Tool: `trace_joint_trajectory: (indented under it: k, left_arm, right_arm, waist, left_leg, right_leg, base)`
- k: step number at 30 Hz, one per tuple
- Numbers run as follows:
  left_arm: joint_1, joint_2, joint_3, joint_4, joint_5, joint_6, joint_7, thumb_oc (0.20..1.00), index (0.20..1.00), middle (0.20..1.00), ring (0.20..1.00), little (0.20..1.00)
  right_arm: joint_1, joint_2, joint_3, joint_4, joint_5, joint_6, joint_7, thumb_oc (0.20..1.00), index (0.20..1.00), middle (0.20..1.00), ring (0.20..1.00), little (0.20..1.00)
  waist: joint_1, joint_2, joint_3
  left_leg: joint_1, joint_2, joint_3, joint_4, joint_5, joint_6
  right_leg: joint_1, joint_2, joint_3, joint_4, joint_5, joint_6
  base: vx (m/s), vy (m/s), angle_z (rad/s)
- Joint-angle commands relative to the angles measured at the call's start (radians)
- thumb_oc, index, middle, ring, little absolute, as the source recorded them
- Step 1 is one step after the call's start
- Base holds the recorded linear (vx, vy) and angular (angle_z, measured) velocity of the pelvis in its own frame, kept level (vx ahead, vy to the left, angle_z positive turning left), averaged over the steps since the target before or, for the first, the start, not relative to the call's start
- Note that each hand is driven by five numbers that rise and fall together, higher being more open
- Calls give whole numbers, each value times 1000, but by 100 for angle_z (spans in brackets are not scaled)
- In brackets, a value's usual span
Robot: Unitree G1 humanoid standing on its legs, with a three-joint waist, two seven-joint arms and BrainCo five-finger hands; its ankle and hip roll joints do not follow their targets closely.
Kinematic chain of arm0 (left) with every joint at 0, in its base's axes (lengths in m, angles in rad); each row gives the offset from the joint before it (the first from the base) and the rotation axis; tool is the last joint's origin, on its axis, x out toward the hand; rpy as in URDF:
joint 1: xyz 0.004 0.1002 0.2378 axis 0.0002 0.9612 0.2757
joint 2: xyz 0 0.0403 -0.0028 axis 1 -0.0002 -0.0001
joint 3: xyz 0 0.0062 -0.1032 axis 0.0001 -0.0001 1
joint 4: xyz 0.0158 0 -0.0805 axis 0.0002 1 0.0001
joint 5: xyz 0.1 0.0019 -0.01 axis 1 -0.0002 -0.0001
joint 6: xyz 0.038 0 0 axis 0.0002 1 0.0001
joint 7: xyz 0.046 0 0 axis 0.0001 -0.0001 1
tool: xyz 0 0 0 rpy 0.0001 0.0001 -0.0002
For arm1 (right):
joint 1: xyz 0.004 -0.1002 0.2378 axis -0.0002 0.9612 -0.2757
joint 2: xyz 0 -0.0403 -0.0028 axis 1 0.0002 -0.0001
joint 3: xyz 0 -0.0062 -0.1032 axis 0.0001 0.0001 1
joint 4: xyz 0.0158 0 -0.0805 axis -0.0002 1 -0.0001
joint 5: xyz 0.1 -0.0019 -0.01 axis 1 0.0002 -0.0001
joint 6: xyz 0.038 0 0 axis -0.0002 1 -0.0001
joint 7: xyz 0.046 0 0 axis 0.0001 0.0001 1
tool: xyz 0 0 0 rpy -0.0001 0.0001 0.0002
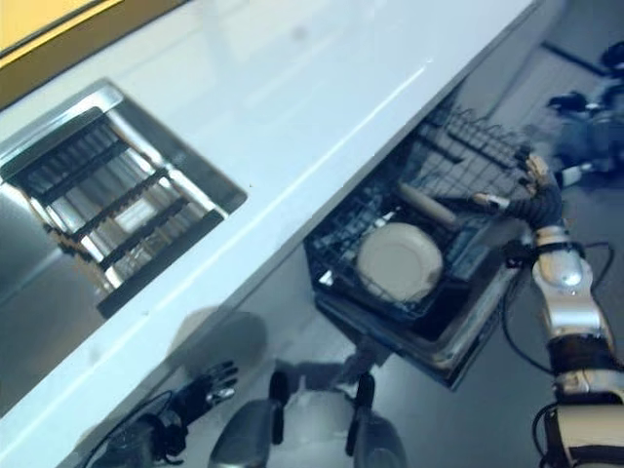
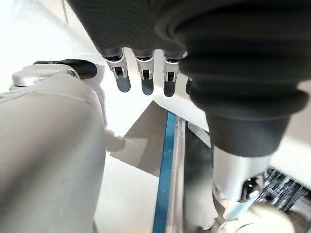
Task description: Pick up plates and place into dishwasher.
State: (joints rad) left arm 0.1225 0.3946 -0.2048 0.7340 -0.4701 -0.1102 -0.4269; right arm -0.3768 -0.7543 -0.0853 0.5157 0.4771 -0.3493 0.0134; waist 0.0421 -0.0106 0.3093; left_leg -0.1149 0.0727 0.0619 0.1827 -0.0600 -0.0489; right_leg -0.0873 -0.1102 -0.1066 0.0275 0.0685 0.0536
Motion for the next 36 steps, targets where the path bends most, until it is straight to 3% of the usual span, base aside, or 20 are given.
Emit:
trace_joint_trajectory:
  k: [1,2,5,10,14,21,31,36]
  left_arm:
    - [63,-33,6,73,107,-69,45,1000,1000,1000,1000,1000]
    - [63,-37,1,89,119,-77,53,1000,1000,1000,1000,1000]
    - [71,-63,-15,141,183,-95,92,1000,1000,1000,1000,1000]
    - [77,-61,-38,156,189,-122,104,1000,1000,1000,1000,1000]
    - [1,-22,-62,137,142,-136,101,1000,1000,1000,1000,1000]
    - [-78,23,-138,54,59,-151,114,1000,1000,1000,1000,1000]
    - [-79,45,-213,-46,5,-132,118,1000,1000,1000,1000,1000]
    - [-102,67,-258,-79,-21,-131,129,1000,1000,1000,1000,1000]
  right_arm:
    - [63,53,-104,-49,249,-77,63,1000,1000,1000,1000,1000]
    - [72,71,-120,-48,275,-76,70,1000,1000,1000,1000,1000]
    - [130,144,-160,-31,321,21,71,1000,1000,1000,1000,1000]
    - [145,171,-113,62,360,137,50,1000,1000,1000,1000,1000]
    - [36,196,-60,176,468,105,-44,1000,1000,1000,1000,1000]
    - [-159,173,-39,351,575,74,-70,1000,1000,1000,1000,1000]
    - [-225,156,-49,504,660,130,-29,1000,1000,1000,1000,1000]
    - [-276,159,-48,589,685,159,-71,1000,1000,1000,1000,1000]
  waist:
    - [-15,1,-112]
    - [-17,2,-117]
    - [-21,3,-139]
    - [-5,1,-124]
    - [16,14,-49]
    - [42,67,55]
    - [68,87,65]
    - [79,94,71]
  left_leg:
    - [-67,57,-43,-6,49,-5]
    - [-64,57,-42,-4,47,-5]
    - [-38,57,-36,6,30,-6]
    - [-42,62,-34,41,24,-9]
    - [-122,73,-57,82,42,-21]
    - [-239,79,-109,101,98,-37]
    - [-269,73,-136,105,116,-41]
    - [-276,64,-139,101,119,-37]
  right_leg:
    - [76,-64,21,56,-88,42]
    - [79,-64,23,56,-89,43]
    - [98,-67,28,54,-91,45]
    - [110,-70,23,59,-93,44]
    - [63,-62,8,89,-94,33]
    - [-47,-44,-17,153,-98,4]
    - [-72,-43,-48,185,-111,-13]
    - [-82,-50,-53,189,-104,-4]
  base:
    - [94,37,-17]
    - [119,38,-17]
    - [115,19,-5]
    - [39,-59,-2]
    - [-203,-138,4]
    - [-177,-48,5]
    - [4,5,9]
    - [13,13,14]
